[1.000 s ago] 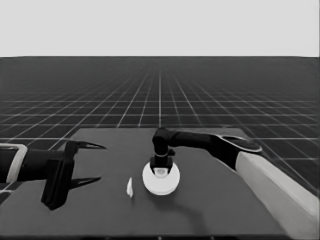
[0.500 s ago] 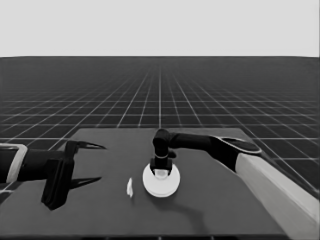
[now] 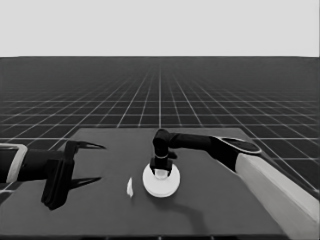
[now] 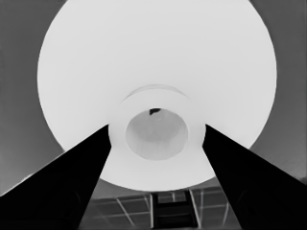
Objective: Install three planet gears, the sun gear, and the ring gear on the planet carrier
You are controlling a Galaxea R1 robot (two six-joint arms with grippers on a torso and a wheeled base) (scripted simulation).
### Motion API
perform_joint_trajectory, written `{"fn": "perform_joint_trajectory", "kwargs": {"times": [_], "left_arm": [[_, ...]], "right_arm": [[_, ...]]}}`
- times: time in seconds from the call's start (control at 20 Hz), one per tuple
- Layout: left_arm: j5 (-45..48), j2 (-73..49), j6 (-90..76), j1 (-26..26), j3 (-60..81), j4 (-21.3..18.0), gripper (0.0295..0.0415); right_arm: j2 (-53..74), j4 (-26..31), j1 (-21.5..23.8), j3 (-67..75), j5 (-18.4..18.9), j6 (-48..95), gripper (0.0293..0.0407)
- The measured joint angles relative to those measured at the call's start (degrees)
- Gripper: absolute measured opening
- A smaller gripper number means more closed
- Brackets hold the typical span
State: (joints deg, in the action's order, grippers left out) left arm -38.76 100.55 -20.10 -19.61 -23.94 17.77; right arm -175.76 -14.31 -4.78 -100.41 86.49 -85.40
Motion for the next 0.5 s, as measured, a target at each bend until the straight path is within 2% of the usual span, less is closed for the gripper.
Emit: {"fn": "perform_joint_trajectory", "kwargs": {"times": [0.5], "left_arm": [[0.0,0.0,0.0,0.0,0.0,0.0,0.0385]], "right_arm": [[0.0,0.0,0.0,0.0,0.0,-5.0,0.0348]]}}
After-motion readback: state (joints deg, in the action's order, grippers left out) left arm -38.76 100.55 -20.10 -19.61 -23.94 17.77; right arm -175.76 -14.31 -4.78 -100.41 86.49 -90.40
